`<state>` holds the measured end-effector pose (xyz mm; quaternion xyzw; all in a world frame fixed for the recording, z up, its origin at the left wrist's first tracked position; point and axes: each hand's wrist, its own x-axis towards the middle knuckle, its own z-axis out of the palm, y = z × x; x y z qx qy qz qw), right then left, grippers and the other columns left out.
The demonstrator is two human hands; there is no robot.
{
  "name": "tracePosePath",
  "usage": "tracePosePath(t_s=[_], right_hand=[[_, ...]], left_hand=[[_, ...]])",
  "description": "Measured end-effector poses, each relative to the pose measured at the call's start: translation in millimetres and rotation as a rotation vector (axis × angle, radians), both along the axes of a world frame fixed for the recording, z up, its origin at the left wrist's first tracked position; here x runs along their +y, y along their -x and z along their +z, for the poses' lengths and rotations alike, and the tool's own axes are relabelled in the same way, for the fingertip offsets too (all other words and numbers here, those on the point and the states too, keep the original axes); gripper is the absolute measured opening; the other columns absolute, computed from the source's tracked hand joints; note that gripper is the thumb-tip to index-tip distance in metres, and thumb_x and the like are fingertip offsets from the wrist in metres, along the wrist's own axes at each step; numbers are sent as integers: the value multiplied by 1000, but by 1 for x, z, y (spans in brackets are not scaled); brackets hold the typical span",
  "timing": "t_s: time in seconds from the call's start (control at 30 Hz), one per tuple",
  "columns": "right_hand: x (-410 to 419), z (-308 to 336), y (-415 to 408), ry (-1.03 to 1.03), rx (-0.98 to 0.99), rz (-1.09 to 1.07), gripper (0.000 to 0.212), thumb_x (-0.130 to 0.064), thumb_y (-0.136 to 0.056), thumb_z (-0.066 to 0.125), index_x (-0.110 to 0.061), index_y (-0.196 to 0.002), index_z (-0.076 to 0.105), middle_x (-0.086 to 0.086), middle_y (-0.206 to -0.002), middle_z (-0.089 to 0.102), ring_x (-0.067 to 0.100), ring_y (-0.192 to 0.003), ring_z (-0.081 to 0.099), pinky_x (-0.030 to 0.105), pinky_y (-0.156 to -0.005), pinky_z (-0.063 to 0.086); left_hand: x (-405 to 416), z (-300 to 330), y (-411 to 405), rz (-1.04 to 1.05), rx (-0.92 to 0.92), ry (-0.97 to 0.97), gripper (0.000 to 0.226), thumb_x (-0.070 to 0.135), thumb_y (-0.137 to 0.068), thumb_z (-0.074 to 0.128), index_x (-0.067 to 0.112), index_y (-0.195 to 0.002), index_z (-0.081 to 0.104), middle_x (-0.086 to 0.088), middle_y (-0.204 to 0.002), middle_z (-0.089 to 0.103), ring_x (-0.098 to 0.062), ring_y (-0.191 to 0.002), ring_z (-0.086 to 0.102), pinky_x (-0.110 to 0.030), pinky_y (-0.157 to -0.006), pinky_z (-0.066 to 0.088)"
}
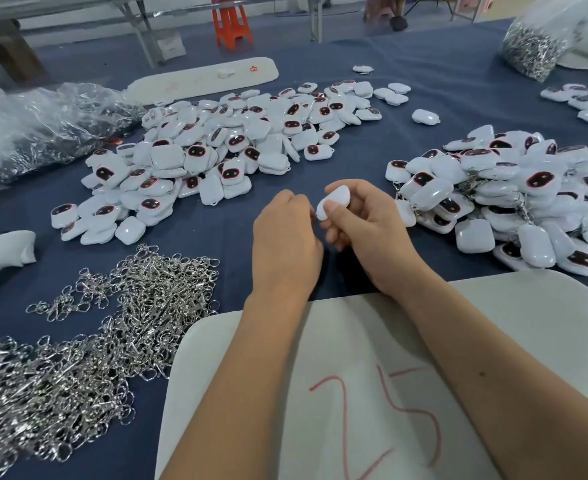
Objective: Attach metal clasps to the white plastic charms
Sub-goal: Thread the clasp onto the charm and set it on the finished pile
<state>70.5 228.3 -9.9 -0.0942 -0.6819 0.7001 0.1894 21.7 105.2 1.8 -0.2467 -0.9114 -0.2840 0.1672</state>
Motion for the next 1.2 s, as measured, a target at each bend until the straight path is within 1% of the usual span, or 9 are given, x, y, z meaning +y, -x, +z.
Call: tracePosePath(t_s=[0.1,0.2,0.33,0.53,0.73,0.93,1.03,1.1,1.2], right_hand=[[-4,-2,0,-121,-21,0,18,-5,-102,61,-7,-120,60,3,-77,71,17,-62,63,29,-58,51],[0,1,0,190,23,61,20,1,-105,54,-1,-124,59,9,-80,71,17,-62,60,26,-56,47],[7,7,-1,471,64,165,24,2,-105,48,0,-127,59,12,-81,71,15,-62,60,22,-56,47],[6,7,0,487,53,145,28,2,-105,50,-1,-131,56,15,-81,70,17,-61,58,23,-56,47],[3,4,1,360,22,18,21,-1,-105,54,-1,-125,59,14,-77,69,16,-56,56,23,-51,43],[-4,0,0,-44,34,-78,16,-4,-103,58,-8,-118,60,0,-72,67,16,-56,56,26,-50,46],[-2,1,1,62,45,-74,20,-1,-105,52,-6,-122,59,4,-72,65,15,-55,54,26,-49,43],[1,3,2,192,50,-47,27,2,-106,47,-5,-128,60,7,-73,64,15,-55,53,25,-50,41],[3,3,3,220,60,11,34,4,-106,45,-8,-134,60,9,-78,64,17,-56,51,26,-52,41]], left_hand=[[-3,-3,4,13,-104,-52,15,3,-89,60,12,-85,70,3,-85,57,-19,-75,50,-30,-64,27],[-6,-3,5,-27,-429,-587,15,2,-90,68,12,-90,78,3,-85,76,-12,-79,68,-24,-76,52],[-3,0,5,-158,-933,-1037,15,5,-99,63,8,-97,78,-5,-86,75,-11,-76,62,-22,-72,51],[1,-1,3,-131,-866,-1055,15,5,-101,59,3,-94,73,-10,-84,70,-13,-76,61,-25,-73,52],[-3,-3,1,-59,-173,-324,12,12,-98,61,12,-89,69,2,-88,67,-15,-83,59,-28,-75,42],[-2,-2,2,-10,14,8,12,7,-95,58,9,-89,68,-3,-87,52,-21,-74,42,-29,-62,17],[-2,-3,2,-49,-89,-170,13,12,-96,63,12,-89,74,1,-85,65,-18,-76,54,-26,-66,31],[-5,-2,4,-111,-319,-446,15,14,-97,65,14,-88,77,8,-80,73,-9,-73,62,-24,-71,46],[-7,1,6,-150,-690,-828,20,9,-102,59,14,-96,78,6,-75,73,-7,-61,59,-20,-62,49]])
